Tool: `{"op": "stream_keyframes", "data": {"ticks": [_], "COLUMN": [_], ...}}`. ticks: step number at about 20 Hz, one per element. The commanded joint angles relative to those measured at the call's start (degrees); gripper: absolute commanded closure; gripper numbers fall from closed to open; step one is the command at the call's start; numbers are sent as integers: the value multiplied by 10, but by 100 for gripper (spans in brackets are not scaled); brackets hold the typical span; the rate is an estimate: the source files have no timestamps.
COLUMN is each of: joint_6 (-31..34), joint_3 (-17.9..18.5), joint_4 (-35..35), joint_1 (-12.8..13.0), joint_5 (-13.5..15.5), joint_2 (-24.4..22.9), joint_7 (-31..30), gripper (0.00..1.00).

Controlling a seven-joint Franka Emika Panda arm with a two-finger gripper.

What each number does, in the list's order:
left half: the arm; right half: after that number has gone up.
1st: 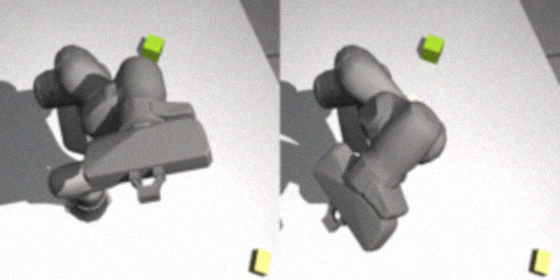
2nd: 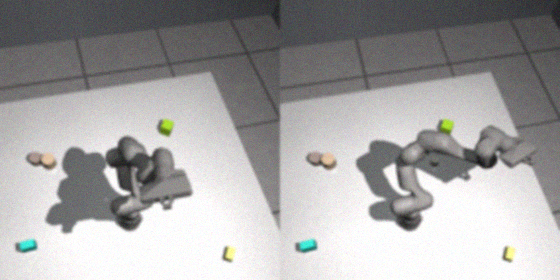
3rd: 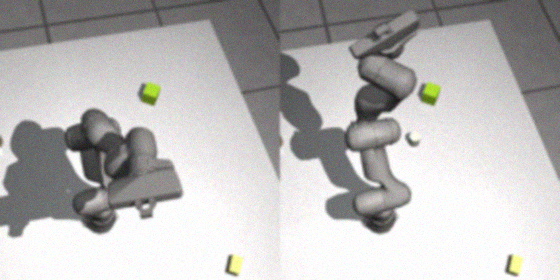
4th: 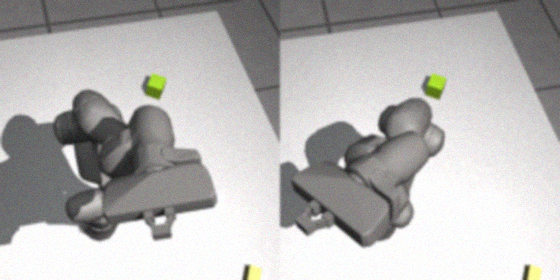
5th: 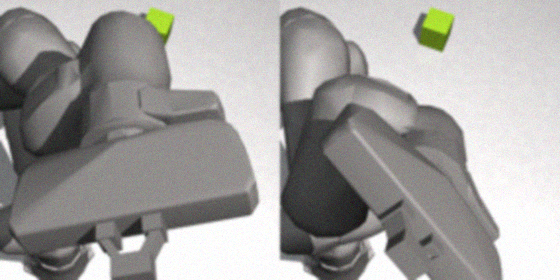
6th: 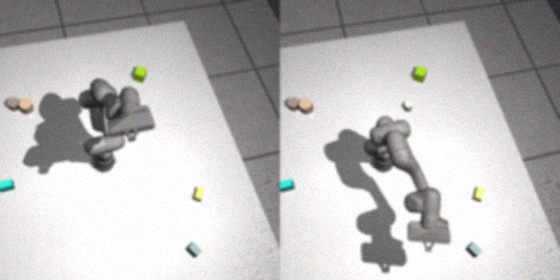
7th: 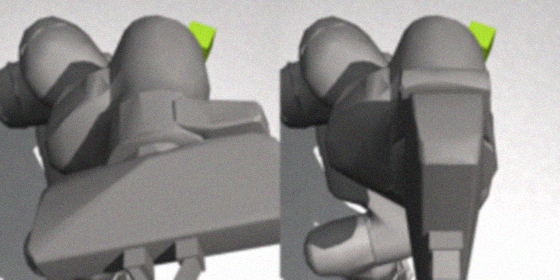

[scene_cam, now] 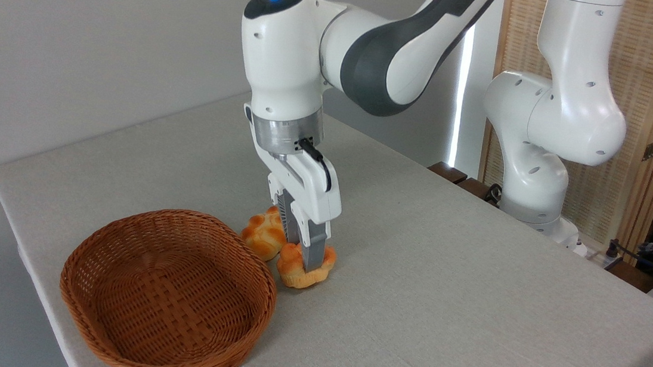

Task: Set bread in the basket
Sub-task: 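Lift the bun and carry it over the woven basket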

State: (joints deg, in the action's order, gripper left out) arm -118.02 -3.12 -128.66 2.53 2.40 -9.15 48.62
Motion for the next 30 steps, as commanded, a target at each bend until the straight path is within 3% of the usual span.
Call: {"op": "stream_keyframes", "data": {"ticks": [1, 5, 8, 11, 19, 21, 22, 23, 30], "joint_6": [39, 67, 64, 47, -135, -169, -192, -209, -215], "joint_3": [5, 5, 6, 5, 5, 5, 5, 4, -1], "joint_4": [17, 49, 88, 109, 109, 109, 109, 108, 109], "joint_1": [0, 0, 0, -1, -1, -1, -1, 0, 0], "joint_5": [11, 14, 65, 73, 76, 91, 102, 110, 127], "joint_2": [-25, -28, -27, -24, 51, 68, 76, 82, 89], "joint_7": [11, 11, 6, 5, -3, -4, -4, -5, -5], "gripper": [55, 52, 51, 51, 50, 43, 30, 0, 0]}}
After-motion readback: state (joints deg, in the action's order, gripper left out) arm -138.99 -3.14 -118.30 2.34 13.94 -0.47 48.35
